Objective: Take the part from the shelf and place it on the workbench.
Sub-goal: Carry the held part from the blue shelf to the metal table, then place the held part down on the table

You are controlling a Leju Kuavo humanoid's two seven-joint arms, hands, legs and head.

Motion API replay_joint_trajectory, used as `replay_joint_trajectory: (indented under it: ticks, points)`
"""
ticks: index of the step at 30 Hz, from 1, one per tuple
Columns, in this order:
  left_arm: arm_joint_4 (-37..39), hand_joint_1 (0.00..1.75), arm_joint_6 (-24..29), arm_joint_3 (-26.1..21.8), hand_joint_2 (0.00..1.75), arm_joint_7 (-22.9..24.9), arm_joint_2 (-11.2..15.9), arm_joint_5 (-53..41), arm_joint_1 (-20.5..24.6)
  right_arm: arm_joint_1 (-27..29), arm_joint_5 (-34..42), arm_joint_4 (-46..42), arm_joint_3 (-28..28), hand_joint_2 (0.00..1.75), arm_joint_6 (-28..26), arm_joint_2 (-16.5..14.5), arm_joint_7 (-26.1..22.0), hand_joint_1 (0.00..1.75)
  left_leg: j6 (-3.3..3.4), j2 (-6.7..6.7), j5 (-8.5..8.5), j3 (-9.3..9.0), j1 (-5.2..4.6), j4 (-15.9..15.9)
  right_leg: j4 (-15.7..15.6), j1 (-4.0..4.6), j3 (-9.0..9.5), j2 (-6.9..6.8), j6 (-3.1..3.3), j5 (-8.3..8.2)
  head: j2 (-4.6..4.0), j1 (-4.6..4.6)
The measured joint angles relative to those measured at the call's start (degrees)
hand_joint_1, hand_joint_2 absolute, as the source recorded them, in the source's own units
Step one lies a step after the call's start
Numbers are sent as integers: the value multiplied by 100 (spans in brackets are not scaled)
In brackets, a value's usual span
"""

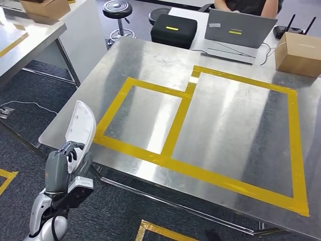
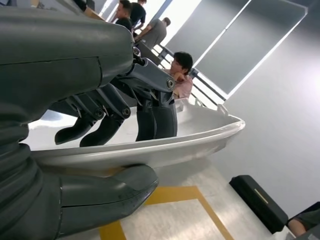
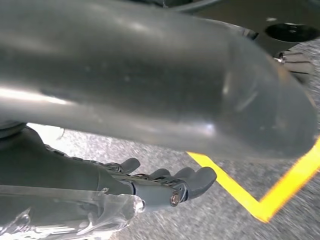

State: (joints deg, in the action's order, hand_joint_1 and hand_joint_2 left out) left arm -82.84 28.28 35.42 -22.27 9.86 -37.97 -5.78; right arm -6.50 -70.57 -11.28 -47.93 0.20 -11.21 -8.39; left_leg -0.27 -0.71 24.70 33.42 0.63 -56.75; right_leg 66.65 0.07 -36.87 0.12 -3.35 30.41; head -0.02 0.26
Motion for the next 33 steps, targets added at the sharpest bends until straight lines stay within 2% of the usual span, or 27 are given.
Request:
replay_joint_trajectory:
  ticks: [1,2,3,5,7,9,11,12,13,14,16,18,19,20,21,24,26,30,33]
  points:
    - [0,175,0,0,175,0,0,0,2,-1,9,1,0,0,21,0,0,0,-21,4,39,-61,-2,-4,-358,7,92,-46,20,-252,0,1]
    - [0,175,1,-1,175,0,1,0,2,-9,23,2,0,0,50,0,0,0,-45,10,70,-99,-10,-5,-629,19,163,-90,59,-414,0,4]
    - [0,175,2,-1,175,0,3,0,0,-16,40,3,-1,0,81,0,0,0,-73,20,92,-120,-19,-5,-777,31,202,-123,100,-505,0,4]
    - [0,175,5,1,175,-1,11,0,-10,-26,75,4,-3,0,128,0,-1,0,-130,42,103,-132,-33,-9,-813,45,203,-100,190,-522,1,3]
    - [0,175,6,7,175,-5,18,-1,-7,-20,95,4,-7,0,155,-1,-5,0,-187,65,172,-105,-27,-107,-833,29,233,-33,247,-564,2,-6]
    - [0,175,7,12,175,-9,28,-1,2,-24,95,3,-10,0,148,-2,-23,0,-233,70,422,130,-23,-577,-850,16,272,16,287,-573,2,-23]
    - [0,175,7,15,175,-11,42,0,2,-19,81,2,-11,0,100,-2,-45,0,-253,69,727,529,-25,-1289,-849,23,275,41,313,-563,1,-37]
    - [0,175,7,16,175,-11,46,0,-4,-11,74,3,-10,0,76,-2,-50,0,-253,69,785,678,-26,-1514,-849,27,278,51,320,-558,0,-38]
    - [0,175,7,18,175,-11,49,0,-7,-6,69,3,-8,0,55,-2,-51,0,-247,68,742,739,-27,-1557,-849,31,282,57,325,-553,1,-38]
    - [0,175,7,19,175,-11,51,0,-9,-4,65,4,-5,0,39,-2,-51,0,-236,68,598,700,-27,-1410,-848,33,288,65,327,-550,1,-38]
    - [0,175,7,21,175,-11,56,0,-7,-10,62,3,-1,0,11,-4,-50,0,-209,69,174,413,-27,-744,-844,40,302,78,313,-541,2,-38]
    - [0,175,6,25,175,-11,60,-1,1,-14,62,2,2,0,-33,-12,-44,0,-170,64,-13,178,-30,-173,-823,61,283,84,272,-528,1,-37]
    - [0,175,4,28,175,-11,62,-1,-1,-13,63,3,2,0,-57,-18,-38,0,-150,61,-27,139,-34,-54,-823,72,267,84,247,-523,1,-40]
    - [0,175,-1,30,175,-12,63,0,-7,-10,63,3,3,0,-79,-25,-30,0,-141,58,-26,127,-33,-7,-824,80,250,81,239,-516,0,-40]
    - [0,175,-10,31,175,-18,64,2,-15,-9,64,4,3,0,-95,-30,-23,0,-141,56,-69,126,-30,-7,-838,85,244,77,272,-513,0,-39]
    - [0,175,-141,32,175,-105,74,31,6,-14,57,4,21,0,-109,-37,1,0,-143,54,-87,119,-30,5,-868,96,252,70,412,-514,1,-37]
    - [2,175,-298,40,175,-201,66,34,62,-26,29,4,53,0,-107,-43,22,0,-123,52,-86,120,-36,5,-900,95,266,68,377,-540,2,-37]
    - [15,175,-491,75,175,-285,24,2,230,-56,-17,3,109,0,-96,-56,47,0,-85,53,-91,125,-42,1,-949,84,312,71,222,-587,1,-39]
    - [26,175,-509,97,175,-296,9,0,304,-58,-19,3,128,0,-91,-63,53,0,-75,54,-97,127,-44,-1,-954,78,315,73,177,-598,0,-40]
